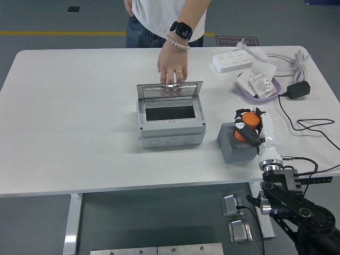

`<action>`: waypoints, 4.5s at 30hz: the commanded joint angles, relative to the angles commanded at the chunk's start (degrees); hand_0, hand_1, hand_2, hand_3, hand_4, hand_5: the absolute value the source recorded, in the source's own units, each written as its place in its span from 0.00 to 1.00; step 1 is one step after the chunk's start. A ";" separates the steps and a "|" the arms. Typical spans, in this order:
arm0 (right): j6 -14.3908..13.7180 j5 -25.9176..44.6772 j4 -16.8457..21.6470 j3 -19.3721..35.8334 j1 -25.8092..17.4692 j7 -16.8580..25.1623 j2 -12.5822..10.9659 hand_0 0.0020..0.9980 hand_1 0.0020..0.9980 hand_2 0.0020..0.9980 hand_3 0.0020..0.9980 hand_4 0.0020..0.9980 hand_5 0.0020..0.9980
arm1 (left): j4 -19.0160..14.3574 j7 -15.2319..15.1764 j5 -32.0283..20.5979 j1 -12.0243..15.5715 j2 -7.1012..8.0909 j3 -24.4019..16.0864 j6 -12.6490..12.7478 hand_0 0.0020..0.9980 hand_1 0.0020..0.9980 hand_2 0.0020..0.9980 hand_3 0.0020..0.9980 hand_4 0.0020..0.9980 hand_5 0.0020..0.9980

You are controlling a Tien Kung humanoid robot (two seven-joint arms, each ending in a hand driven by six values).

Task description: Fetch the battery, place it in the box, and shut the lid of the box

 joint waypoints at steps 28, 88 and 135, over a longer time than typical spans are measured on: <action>0.00 -17.79 4.67 0.42 6.33 -14.43 -1.61 0.28 0.27 0.26 0.25 0.05 0.00 | 0.00 0.14 1.11 0.18 0.17 -1.36 0.32 0.40 0.59 0.52 0.49 0.00 0.00; 15.01 -50.72 -3.59 -31.07 34.92 -46.02 7.59 0.11 0.21 0.22 0.24 0.00 0.00 | 0.00 0.95 1.59 -0.87 1.38 -1.02 -1.02 0.40 0.59 0.52 0.48 0.00 0.00; 10.67 -48.15 -9.02 -31.29 36.28 -43.79 9.45 0.36 0.39 0.42 0.54 0.58 0.22 | 0.00 1.31 2.13 -1.67 1.44 -0.72 -1.78 0.39 0.60 0.52 0.48 0.00 0.00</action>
